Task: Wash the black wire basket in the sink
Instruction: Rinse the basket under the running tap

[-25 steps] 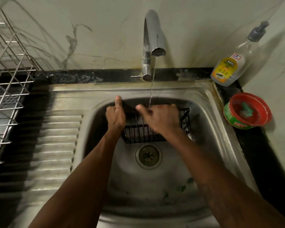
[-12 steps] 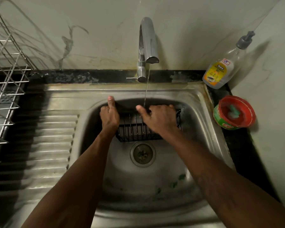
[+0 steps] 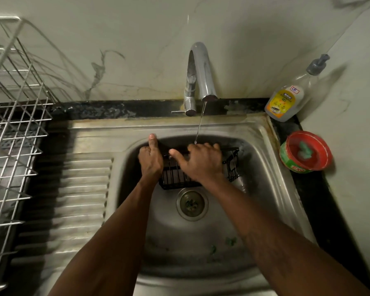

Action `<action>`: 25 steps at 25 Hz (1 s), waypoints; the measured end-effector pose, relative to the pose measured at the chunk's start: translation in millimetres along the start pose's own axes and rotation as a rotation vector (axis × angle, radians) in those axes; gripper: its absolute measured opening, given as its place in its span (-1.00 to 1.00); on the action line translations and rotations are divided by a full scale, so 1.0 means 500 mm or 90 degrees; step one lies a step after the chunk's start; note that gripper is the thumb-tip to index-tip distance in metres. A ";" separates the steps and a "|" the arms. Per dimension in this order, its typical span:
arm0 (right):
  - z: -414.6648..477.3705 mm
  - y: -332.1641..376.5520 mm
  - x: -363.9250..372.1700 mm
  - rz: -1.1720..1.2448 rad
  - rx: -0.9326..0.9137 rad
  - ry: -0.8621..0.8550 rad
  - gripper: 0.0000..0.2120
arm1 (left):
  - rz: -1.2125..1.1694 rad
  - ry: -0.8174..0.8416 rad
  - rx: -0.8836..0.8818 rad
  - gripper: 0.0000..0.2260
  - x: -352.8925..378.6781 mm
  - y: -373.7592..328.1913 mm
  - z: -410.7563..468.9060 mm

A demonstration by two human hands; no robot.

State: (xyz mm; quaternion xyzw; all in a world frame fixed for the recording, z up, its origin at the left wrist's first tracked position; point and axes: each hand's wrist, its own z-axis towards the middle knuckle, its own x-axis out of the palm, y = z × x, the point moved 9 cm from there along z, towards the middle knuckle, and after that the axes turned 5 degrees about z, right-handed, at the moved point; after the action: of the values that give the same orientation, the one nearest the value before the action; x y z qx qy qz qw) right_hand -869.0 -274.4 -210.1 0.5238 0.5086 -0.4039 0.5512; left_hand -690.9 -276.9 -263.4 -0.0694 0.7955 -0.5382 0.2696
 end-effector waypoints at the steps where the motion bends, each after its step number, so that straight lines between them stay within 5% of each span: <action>1: 0.003 -0.032 -0.010 -0.018 0.030 0.018 -0.19 | 0.017 0.008 -0.007 -0.39 0.002 0.000 -0.001; 3: 0.006 -0.057 -0.015 -0.040 0.032 0.073 -0.20 | 0.091 0.021 0.041 -0.41 0.000 -0.018 -0.005; 7: 0.011 0.006 -0.050 -0.054 -0.034 0.056 -0.35 | 0.349 0.069 0.341 -0.51 0.019 -0.147 -0.092; 12: 0.023 0.071 -0.143 -0.073 -0.075 -0.019 -0.69 | 0.178 0.076 0.077 -0.51 0.037 -0.100 -0.066; 17: 0.026 0.039 -0.218 -0.033 -0.043 -0.061 -0.38 | -0.023 0.099 -0.111 -0.63 0.039 -0.023 -0.043; 20: 0.036 0.032 -0.205 0.064 -0.030 -0.059 -0.22 | -0.086 0.128 -0.095 -0.57 0.044 -0.013 -0.062; 25: 0.045 0.086 -0.203 0.057 -0.005 -0.116 -0.36 | -0.182 0.150 -0.030 -0.50 0.039 -0.131 -0.080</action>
State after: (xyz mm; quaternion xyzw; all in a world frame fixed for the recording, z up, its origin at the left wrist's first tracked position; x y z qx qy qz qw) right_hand -839.7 -300.3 -104.8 0.5053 0.4338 -0.4227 0.6147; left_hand -739.2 -279.0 -200.8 -0.1248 0.8160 -0.5567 0.0934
